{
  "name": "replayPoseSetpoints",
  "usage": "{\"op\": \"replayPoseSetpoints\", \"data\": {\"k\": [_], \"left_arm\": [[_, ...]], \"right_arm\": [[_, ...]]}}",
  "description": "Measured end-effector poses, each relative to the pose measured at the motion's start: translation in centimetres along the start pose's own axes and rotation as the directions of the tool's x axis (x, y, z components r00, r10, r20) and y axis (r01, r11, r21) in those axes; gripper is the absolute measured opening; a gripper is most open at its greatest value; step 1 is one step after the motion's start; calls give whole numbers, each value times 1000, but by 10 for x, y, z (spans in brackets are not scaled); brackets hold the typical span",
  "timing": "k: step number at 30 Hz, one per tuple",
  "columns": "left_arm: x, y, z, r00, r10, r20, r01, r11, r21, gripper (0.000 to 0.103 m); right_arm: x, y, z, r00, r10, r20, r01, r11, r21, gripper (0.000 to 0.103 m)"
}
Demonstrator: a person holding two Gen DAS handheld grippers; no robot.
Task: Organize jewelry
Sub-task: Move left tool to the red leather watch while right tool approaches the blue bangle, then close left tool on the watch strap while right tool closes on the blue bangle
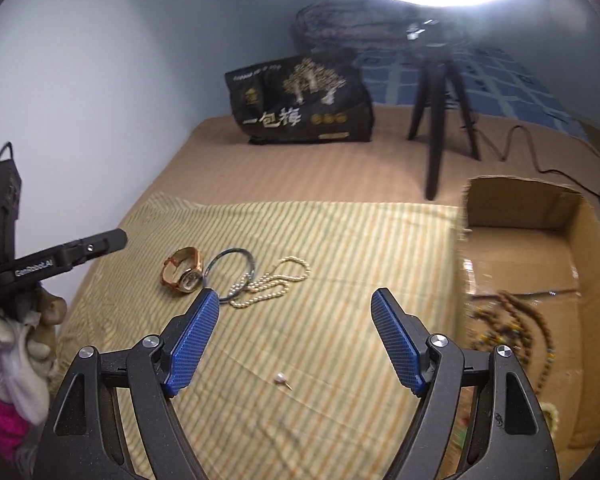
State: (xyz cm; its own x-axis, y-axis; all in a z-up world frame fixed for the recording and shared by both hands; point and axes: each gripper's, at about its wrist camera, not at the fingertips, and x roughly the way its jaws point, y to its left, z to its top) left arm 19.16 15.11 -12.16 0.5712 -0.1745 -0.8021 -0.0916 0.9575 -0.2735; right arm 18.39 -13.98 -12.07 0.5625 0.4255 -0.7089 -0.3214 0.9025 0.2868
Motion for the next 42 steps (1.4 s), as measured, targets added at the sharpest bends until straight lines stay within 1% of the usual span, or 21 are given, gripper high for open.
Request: {"op": "replayPoseSetpoints", "data": {"k": [1, 2, 5, 7, 8, 9, 10, 12, 14, 16, 18, 20, 22, 24, 26, 30, 32, 37, 40, 42], "left_arm": [[6, 6, -1, 1000, -1, -9, 1, 1000, -14, 65], [13, 11, -2, 1000, -2, -20, 2, 1000, -25, 61], [28, 22, -4, 999, -6, -42, 4, 999, -42, 59], [36, 25, -5, 999, -7, -53, 5, 999, -40, 55], [41, 25, -4, 998, -6, -59, 4, 999, -38, 52], [45, 26, -4, 998, -6, -65, 4, 999, -36, 52], [49, 27, -5, 998, -8, -69, 6, 999, -35, 51], [54, 26, -5, 997, -14, -77, 11, 999, -32, 48], [59, 26, -5, 996, -17, -82, 15, 999, -29, 46], [64, 26, -4, 996, -18, -85, 15, 999, -28, 46], [67, 26, -3, 996, -20, -90, 17, 999, -28, 40], [71, 26, -3, 995, -21, -93, 19, 999, -28, 40], [73, 26, -3, 995, -22, -94, 20, 1000, -23, 40], [75, 25, -2, 995, -20, -94, 18, 1000, -19, 35], [76, 26, -2, 995, -21, -95, 19, 1000, -17, 34], [76, 26, -2, 995, -23, -93, 22, 1000, -16, 33], [77, 26, -3, 995, -21, -95, 20, 1000, -11, 30], [78, 27, -4, 995, -17, -96, 17, 1000, -3, 27], [79, 27, -4, 995, -17, -97, 18, 1000, 3, 26], [79, 27, -4, 995, -14, -99, 14, 1000, 6, 22]], "right_arm": [[5, 2, 1, 1000, 3, -8, -3, 1000, -3, 78], [12, 3, 2, 1000, 7, -19, -7, 1000, -5, 75], [32, 6, 4, 998, 19, -54, -19, 1000, 0, 64], [46, 6, 5, 997, 25, -77, -25, 1000, 5, 62], [53, 6, 6, 996, 28, -88, -28, 1000, 5, 59], [61, 6, 7, 995, 32, -99, -31, 999, 5, 55], [65, 7, 7, 994, 34, -107, -34, 999, 5, 48], [79, 7, 9, 991, 44, -125, -43, 999, 8, 46], [88, 8, 11, 990, 54, -133, -53, 999, 10, 43], [98, 9, 12, 987, 67, -148, -66, 998, 9, 38], [106, 10, 14, 985, 73, -158, -72, 997, 9, 35], [113, 11, 17, 983, 78, -167, -78, 997, 8, 30], [119, 12, 19, 981, 83, -175, -83, 997, 7, 27], [126, 14, 21, 978, 91, -186, -91, 996, 8, 25], [132, 15, 23, 975, 100, -196, -100, 995, 10, 22], [139, 17, 24, 970, 117, -211, -116, 993, 18, 19], [141, 19, 24, 968, 127, -218, -125, 992, 21, 18], [150, 23, 23, 962, 134, -238, -133, 991, 21, 14], [154, 26, 22, 961, 124, -249, -126, 992, 7, 12], [158, 29, 20, 960, 116, -256, -121, 993, -5, 11]]}}
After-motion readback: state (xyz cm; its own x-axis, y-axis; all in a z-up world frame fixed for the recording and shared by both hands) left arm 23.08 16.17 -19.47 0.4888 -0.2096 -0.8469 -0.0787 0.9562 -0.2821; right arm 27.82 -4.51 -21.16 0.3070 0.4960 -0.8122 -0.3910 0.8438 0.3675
